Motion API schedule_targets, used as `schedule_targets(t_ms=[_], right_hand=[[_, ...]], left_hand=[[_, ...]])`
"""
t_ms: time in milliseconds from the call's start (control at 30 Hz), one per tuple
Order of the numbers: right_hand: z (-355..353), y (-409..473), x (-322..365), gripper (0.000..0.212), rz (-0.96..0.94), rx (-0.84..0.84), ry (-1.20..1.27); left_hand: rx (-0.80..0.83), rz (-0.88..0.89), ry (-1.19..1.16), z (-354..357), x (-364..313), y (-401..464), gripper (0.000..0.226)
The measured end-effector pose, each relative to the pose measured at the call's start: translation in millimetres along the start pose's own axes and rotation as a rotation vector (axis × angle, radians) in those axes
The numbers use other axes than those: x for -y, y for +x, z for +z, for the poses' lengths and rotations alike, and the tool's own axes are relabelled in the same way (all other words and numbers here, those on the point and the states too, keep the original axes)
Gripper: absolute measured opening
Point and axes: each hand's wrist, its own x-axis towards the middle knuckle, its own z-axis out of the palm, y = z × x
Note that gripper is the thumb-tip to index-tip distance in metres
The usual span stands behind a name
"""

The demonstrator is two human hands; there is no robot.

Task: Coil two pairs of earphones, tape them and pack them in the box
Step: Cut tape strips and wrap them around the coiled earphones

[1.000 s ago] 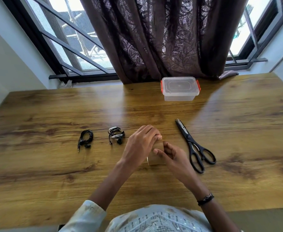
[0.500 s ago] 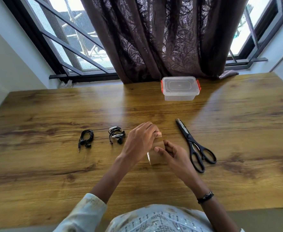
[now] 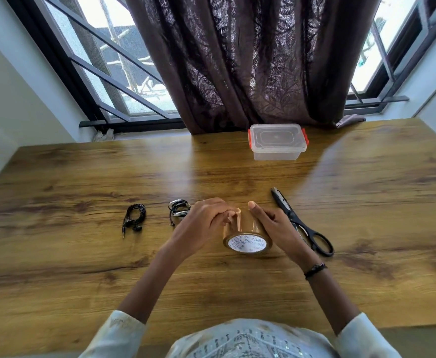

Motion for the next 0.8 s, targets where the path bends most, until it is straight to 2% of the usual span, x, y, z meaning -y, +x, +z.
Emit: schedule_targets(t_ms=[133,300,433,600,700,800], right_hand=[[-5,15,1,0.066,0.019,0.067,0.002],[-7,24,4,0.047,0.075,0.108,-0.02],[-11,28,4,0.066,0.085,0.181,-0.04],[-15,34,7,0.062,0.052,0.244,-0.071],[-17,39,5,0.08,0.062,0.274,-0.084],[-16,43,10,0.069,0.067,0.313,-0.126]], left_hand=[[-0.025,0.03,0.081,4,2,-8,0.029],[-0.099,-0.035,-0.024,2,6,-14,0.047],[-0.009,0.044,-0.065,1,10,-12,0.057],[0.112,0.047,-0.266,0,12,0,0.055],[0.189,0.049,-0.277,-2,11,7,0.05],[0.226,0.065,-0.265,-1,11,12,0.041]])
